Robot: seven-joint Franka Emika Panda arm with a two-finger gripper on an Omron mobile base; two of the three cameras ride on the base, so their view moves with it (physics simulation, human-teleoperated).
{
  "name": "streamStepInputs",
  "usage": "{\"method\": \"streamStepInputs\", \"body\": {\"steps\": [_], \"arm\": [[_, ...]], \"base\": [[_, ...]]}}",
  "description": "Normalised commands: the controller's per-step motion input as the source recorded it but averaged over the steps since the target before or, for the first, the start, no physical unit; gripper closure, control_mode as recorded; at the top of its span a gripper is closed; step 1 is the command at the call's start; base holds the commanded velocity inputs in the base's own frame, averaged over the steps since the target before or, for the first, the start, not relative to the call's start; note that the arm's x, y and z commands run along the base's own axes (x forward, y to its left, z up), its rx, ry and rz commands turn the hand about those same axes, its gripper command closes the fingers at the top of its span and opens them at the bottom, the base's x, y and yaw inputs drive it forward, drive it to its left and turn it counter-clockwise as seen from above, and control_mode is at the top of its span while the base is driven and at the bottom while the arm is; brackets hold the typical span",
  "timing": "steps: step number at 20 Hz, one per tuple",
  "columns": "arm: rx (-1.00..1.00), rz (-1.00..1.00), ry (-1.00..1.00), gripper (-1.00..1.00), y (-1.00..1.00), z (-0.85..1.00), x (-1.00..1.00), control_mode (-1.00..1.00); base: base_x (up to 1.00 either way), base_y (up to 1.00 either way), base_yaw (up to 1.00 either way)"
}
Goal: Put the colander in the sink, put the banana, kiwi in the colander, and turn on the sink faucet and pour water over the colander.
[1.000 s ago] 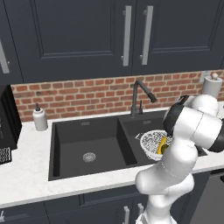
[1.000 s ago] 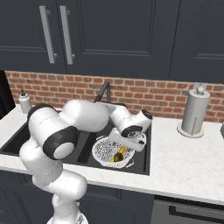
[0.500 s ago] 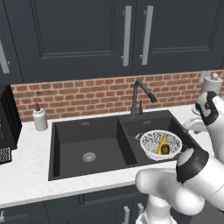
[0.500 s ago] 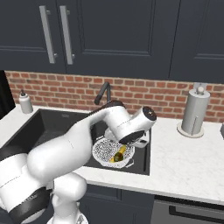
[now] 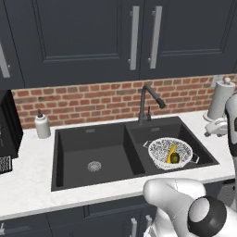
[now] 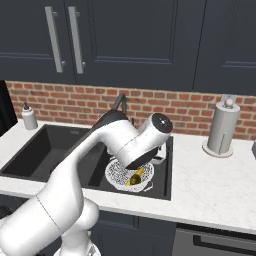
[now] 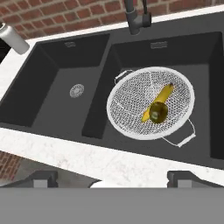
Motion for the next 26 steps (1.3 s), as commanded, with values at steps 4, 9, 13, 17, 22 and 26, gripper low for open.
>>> {"method": "streamStepInputs", "body": {"steps": [4,9,13,17,22,26], "arm": [[-0.1,0.0,0.0,-1.0,0.47,0.57,-0.56,-1.0],[-0.11,0.0,0.03,-1.0,0.78,0.18,-0.37,-1.0],[-0.14,0.0,0.09,-1.0,1.0,0.0,-0.05,-1.0],[-0.15,0.0,0.12,-1.0,0.91,-0.09,0.02,-1.0],[-0.14,0.0,0.01,-1.0,0.2,-0.18,0.0,-1.0],[0.0,0.0,0.0,-1.0,0.0,0.0,0.0,1.0]], "base": [[0.0,0.0,0.0],[0.0,0.0,0.0],[0.0,0.0,0.0],[0.0,0.0,0.0],[0.0,0.0,0.0],[0.0,-0.08,0.0]]}}
